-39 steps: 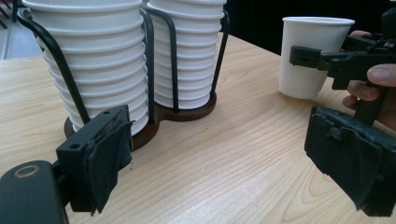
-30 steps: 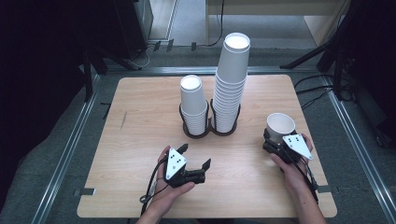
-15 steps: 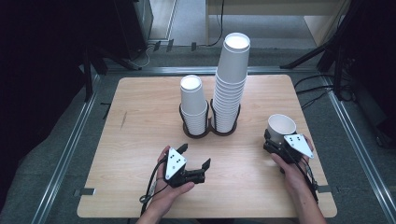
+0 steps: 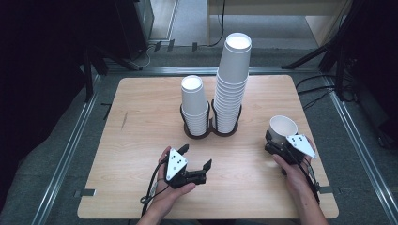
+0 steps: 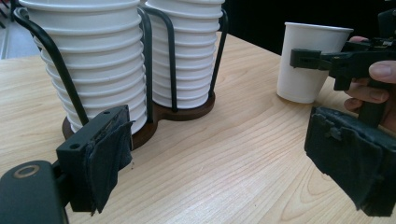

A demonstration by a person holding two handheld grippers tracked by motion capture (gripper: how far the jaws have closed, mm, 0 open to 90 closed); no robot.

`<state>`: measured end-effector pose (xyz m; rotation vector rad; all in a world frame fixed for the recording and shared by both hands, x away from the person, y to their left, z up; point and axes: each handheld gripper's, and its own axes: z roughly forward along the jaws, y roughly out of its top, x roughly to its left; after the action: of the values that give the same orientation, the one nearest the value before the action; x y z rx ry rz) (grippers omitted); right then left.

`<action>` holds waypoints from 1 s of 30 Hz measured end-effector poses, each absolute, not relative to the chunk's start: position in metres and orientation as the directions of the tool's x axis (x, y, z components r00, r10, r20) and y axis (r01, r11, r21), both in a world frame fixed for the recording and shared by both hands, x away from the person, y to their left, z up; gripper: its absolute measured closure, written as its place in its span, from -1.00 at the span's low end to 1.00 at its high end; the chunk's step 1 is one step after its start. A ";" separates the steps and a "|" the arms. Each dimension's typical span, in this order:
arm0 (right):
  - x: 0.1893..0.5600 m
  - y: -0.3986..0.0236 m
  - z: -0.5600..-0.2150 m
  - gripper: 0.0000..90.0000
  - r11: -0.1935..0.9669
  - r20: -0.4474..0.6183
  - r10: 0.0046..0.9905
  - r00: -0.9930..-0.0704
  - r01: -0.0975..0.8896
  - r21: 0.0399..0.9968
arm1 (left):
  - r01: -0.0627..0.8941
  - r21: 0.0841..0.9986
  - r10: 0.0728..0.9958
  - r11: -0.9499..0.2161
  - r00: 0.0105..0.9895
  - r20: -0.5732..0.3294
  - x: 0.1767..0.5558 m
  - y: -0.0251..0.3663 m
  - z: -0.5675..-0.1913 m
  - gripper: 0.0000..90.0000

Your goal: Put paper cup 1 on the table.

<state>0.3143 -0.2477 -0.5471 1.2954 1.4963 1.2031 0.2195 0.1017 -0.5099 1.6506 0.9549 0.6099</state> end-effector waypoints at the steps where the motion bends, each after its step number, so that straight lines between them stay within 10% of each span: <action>1: 0.314 -0.248 -0.547 -0.77 0.022 0.013 0.988 -0.154 0.224 0.974 | 0.281 0.955 0.835 -0.095 0.545 -0.078 0.219 0.102 -0.510 -0.82; 30: 0.294 -0.247 -0.532 -1.00 0.088 -0.022 0.967 -0.252 0.255 0.963 | 0.290 0.953 0.840 -0.085 0.535 -0.088 0.222 0.103 -0.509 -0.82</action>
<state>0.2940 -0.2474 -0.5318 1.2319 1.6225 1.2099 0.2222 0.1027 -0.5092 1.6427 0.9727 0.6070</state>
